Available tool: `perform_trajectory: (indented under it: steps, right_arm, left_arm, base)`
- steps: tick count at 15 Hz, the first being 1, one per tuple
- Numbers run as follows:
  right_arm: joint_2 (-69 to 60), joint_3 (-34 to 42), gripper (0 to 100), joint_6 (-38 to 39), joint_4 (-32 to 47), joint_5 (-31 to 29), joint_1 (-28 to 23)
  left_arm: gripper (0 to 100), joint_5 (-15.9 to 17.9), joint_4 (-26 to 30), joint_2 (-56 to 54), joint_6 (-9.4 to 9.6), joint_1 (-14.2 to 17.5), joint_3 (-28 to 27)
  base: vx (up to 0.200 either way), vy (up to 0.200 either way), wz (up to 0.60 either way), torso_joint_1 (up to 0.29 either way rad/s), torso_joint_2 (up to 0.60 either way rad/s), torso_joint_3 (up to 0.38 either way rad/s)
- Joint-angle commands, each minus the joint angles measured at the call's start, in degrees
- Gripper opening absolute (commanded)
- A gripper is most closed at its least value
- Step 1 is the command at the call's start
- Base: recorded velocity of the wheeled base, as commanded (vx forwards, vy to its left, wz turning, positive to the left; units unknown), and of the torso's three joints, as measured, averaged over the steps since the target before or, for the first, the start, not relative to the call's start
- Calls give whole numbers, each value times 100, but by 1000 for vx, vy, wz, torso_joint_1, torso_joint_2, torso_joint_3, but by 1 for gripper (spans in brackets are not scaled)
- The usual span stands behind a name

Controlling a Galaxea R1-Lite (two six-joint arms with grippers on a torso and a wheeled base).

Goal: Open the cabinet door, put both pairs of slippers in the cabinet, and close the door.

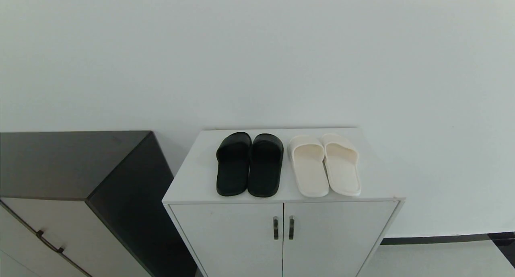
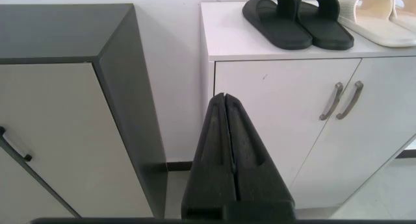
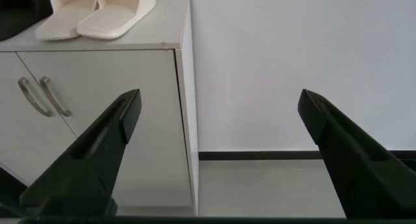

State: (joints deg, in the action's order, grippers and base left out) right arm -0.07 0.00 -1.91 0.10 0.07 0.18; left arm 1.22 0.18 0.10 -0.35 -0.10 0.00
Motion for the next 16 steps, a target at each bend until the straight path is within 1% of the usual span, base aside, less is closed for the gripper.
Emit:
perform_trajectory:
  steps: [1, 6, 8, 12, 13, 14, 15, 16]
  right_arm:
    - [7, 0, 100, -2, -10, -7, -1]
    - [7, 0, 100, -2, -19, -69, -1]
    - [7, 0, 100, -11, -19, -201, -1]
    - [7, -9, 100, -11, -19, -209, -1]
    - [7, -149, 100, 24, -168, -245, -1]
    - [289, -1371, 100, 437, -309, -253, 17]
    - [816, -2092, 100, 587, 192, -201, -27]
    - [1247, -2426, 100, 508, 720, -7, 26]
  left_arm:
    - [0, 1, -1, -1, 0, 1, 0]
    - [0, 1, -1, -1, -9, 1, 0]
    - [0, 1, -1, -1, -17, 1, 0]
    - [0, 1, -1, -1, -9, 1, 0]
    - [0, 10, -1, -1, -9, 1, 0]
    - [0, 10, -1, -1, 0, 1, 0]
    - [0, 10, -1, -1, 0, 1, 0]
    - [0, 1, -1, -1, -9, 1, 0]
  base:
    - [0, 0, 0, 0, 0, 0]
    - [0, 0, 0, 0, 0, 0]
    - [0, 0, 0, 0, 0, 0]
    - [0, 0, 0, 0, 0, 0]
    - [0, 0, 0, 0, 0, 0]
    - [0, 0, 0, 0, 0, 0]
    - [0, 0, 0, 0, 0, 0]
    - [0, 0, 0, 0, 0, 0]
